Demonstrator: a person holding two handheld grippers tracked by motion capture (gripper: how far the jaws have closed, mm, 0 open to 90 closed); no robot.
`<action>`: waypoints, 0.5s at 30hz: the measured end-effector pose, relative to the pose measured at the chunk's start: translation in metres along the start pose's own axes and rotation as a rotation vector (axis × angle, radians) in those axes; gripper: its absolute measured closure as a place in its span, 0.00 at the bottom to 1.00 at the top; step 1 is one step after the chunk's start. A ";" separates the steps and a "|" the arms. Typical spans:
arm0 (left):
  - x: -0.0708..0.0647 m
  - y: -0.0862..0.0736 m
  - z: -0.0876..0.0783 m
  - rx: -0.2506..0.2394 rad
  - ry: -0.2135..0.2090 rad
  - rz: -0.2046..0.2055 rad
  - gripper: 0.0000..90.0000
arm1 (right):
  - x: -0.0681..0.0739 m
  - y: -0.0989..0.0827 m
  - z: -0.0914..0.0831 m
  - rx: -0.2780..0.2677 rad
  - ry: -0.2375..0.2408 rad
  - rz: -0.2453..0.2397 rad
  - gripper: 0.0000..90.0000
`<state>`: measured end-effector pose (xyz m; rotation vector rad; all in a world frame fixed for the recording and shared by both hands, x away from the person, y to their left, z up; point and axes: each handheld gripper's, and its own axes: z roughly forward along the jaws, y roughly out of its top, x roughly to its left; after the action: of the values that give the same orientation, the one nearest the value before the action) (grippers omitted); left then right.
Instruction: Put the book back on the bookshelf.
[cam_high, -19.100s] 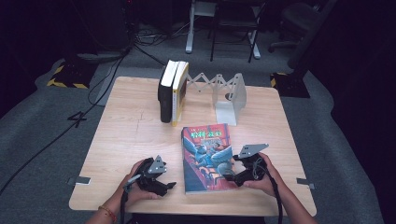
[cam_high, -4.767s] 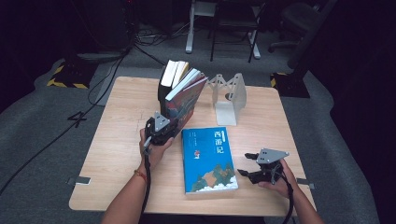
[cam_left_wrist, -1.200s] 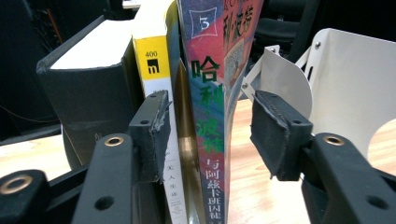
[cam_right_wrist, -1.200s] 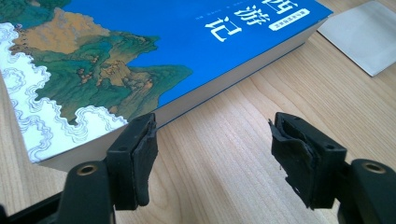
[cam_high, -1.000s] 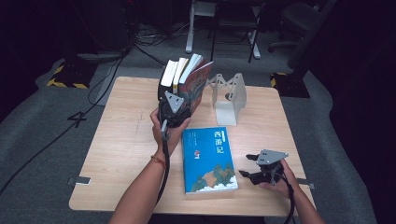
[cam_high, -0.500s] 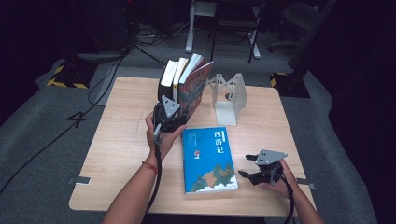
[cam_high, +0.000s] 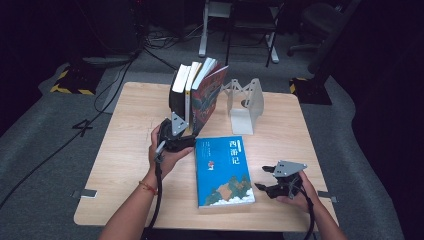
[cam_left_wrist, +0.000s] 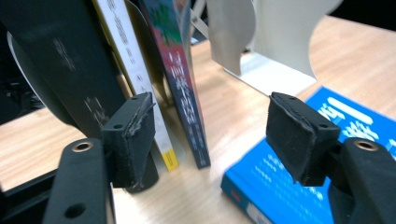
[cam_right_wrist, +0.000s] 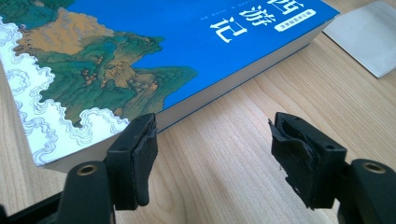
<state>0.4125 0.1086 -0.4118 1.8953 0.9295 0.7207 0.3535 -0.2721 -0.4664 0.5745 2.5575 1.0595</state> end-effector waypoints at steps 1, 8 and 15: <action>0.001 -0.003 -0.001 0.003 -0.010 0.000 0.36 | 0.000 0.000 0.000 0.001 0.000 0.000 0.35; -0.001 -0.017 -0.008 0.040 -0.067 0.042 0.34 | 0.001 0.001 0.001 0.000 0.005 0.001 0.36; -0.006 -0.036 -0.017 0.089 -0.131 0.097 0.34 | 0.001 0.000 0.000 -0.001 0.007 0.004 0.36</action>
<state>0.3846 0.1234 -0.4369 2.0516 0.8040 0.6117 0.3525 -0.2718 -0.4663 0.5770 2.5624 1.0666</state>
